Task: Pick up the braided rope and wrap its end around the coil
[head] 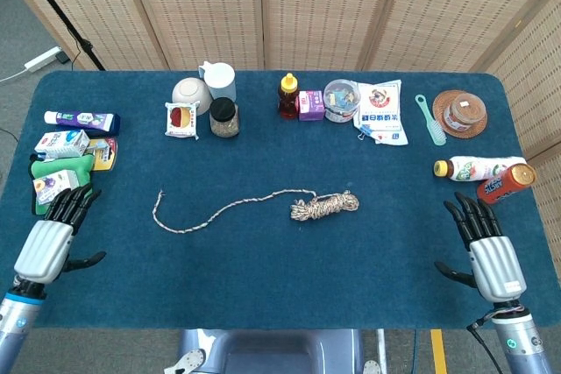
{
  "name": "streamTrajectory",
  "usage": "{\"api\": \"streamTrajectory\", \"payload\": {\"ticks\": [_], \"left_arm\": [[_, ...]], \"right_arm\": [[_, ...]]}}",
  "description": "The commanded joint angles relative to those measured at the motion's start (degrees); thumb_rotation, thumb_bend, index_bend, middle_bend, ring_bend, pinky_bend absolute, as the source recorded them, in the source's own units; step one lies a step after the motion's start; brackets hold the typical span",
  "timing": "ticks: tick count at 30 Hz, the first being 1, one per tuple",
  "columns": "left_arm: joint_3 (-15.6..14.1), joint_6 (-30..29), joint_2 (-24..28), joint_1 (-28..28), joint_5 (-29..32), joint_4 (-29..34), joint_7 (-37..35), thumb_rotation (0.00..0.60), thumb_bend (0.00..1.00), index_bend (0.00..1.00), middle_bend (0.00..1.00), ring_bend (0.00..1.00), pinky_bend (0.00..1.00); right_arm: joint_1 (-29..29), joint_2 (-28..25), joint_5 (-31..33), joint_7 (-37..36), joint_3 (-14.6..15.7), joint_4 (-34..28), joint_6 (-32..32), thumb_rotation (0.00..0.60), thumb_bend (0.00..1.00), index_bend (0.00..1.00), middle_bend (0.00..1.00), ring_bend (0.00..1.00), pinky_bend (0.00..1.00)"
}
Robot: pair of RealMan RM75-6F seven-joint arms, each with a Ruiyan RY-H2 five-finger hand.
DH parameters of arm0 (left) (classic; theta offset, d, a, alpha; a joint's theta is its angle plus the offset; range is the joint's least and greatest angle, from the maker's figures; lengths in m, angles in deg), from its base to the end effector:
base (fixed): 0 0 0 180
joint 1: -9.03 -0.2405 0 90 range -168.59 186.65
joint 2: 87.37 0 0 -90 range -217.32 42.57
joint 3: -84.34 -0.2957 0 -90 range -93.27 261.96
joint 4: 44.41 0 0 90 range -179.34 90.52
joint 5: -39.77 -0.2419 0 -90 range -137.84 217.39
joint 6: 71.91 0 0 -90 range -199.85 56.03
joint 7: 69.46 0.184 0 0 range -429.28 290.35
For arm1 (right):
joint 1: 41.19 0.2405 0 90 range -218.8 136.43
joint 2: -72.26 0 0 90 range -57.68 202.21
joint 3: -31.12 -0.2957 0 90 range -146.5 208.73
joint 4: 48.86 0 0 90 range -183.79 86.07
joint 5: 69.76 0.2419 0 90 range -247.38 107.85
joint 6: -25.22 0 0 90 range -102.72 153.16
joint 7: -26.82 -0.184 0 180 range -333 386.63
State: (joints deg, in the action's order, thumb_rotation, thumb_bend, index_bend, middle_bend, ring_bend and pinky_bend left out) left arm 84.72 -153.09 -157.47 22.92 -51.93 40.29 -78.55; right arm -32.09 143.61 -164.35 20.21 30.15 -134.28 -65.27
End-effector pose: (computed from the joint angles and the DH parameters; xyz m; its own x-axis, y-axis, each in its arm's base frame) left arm -0.3324 0.2712 0.0956 0.3048 0.0786 0.9492 0.9308 -0.2358 -0.2793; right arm -0.3262 -0.2421 0.1114 0.2795 0.0612 0.9582 -0.9299 -0.2311 0.2860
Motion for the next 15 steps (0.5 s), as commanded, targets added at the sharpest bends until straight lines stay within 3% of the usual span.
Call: {"api": "streamTrajectory", "payload": {"ticks": [1,8,15], "left_arm": [[1.5,3.8,-1.3,3.0,0.9,-2.7,-2.4,0.600,0.07,0.11,0.00,0.00,0.00],[2.5,11.3,-3.6,7.1,3.5,-5.4,-0.2,0.600,0.12,0.33,0.00,0.00,0.00],[3.5,16.3,-7.8,10.0,6.5,-7.9,1.5,0.600,0.17,0.36,0.00,0.00,0.00]], "right_arm": [[0.1,-0.1,-0.2,-0.2,0.0,-0.2,0.2,0.600,0.00,0.00,0.00,0.00,0.00],[-0.1,0.0,-0.6,-0.5,0.0,-0.3,0.3,0.600,0.00,0.00,0.00,0.00,0.00],[-0.1,0.0,-0.5,-0.3,0.1,-0.4,1.1,0.600,0.00,0.00,0.00,0.00,0.00]]}}
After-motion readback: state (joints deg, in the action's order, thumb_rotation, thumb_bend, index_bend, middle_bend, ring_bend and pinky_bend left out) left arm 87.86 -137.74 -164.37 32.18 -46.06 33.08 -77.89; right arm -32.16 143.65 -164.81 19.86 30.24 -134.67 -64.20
